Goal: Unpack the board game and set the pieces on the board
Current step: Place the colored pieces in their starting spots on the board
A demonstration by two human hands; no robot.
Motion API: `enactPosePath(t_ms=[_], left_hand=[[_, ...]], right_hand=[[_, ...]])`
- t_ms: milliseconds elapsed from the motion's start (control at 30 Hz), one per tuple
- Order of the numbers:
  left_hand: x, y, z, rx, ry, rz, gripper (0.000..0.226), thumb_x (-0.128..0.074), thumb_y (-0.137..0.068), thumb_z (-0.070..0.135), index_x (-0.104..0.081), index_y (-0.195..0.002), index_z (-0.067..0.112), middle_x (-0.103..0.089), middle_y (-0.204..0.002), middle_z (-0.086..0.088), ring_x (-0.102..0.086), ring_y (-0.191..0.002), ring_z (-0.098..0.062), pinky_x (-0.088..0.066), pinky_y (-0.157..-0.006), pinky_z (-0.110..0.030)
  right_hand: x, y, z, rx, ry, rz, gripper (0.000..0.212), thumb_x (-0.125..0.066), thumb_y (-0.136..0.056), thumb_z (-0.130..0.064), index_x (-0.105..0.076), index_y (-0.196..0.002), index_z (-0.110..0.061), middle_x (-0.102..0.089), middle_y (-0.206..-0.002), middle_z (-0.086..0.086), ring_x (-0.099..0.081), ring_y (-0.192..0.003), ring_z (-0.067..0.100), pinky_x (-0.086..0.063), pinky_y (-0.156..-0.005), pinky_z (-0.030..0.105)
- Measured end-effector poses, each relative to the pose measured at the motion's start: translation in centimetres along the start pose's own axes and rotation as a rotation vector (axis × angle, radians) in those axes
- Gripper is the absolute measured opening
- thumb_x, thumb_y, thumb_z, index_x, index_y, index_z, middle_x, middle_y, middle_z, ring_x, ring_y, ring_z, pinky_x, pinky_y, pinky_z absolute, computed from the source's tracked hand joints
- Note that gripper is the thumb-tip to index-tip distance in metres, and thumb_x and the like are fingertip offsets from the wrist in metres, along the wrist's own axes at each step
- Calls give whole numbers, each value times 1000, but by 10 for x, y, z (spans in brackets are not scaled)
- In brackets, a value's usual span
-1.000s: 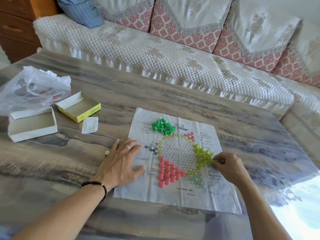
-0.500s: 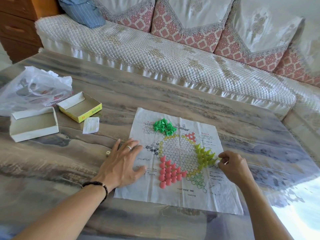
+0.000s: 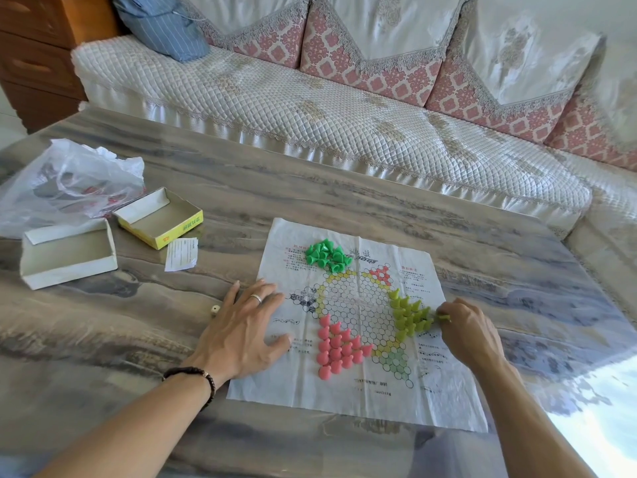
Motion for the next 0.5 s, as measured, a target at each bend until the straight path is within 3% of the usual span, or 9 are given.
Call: enactPosePath(t_ms=[100,200,300,400,500], left_hand=[[-1,-1,0,0,-1,-5,75,-42,-80,63,-39,-143,20,-31,-153,2,-17,-145,-12,-4,-120,-43],[-1,-1,0,4,0,-12,75,-42,-81,62,-38,-143,21,-30,-153,2,-16,-145,-11,-3,-120,-43],[0,0,0,8,-1,-17,75,-41,-80,62,-38,-143,21,-30,-153,2,-15,-145,-11,-2,-120,-42],[1,0,0,6,-2,-23,75,-42,-80,61,-37,-144,21,-29,-154,2,-14,-145,-11,-2,-120,-42],[1,0,0,3,-4,-21,76,-44,-80,62,-38,-144,20,-31,-153,2,-16,-145,-11,-3,-120,-42]], right_hand=[[7,-1,1,-108,-280,61,10,-65,-85,-15,-71,-93,-16,-69,-86,-1,-63,-80,23,-49,-73,32],[14,-1,0,-221,-523,94,7,-69,-81,-15,-72,-86,-20,-65,-73,-4,-59,-65,20,-54,-69,40],[14,1,-1,-232,-562,95,5,-71,-80,-14,-70,-78,-19,-61,-65,-1,-54,-60,16,-49,-63,32],[10,3,-1,-226,-523,63,1,-71,-81,-13,-70,-82,-14,-62,-66,-5,-55,-62,8,-39,-57,21],[5,5,-1,-217,-485,-2,3,-68,-83,-12,-71,-84,-13,-62,-68,-5,-55,-64,7,-37,-55,19]])
Point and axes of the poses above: each hand's wrist, its own y-axis away from the middle knuckle, its own x-axis out of the back of the hand, z = x × y, the point moved 2 cm from there along -y, towards the middle knuckle
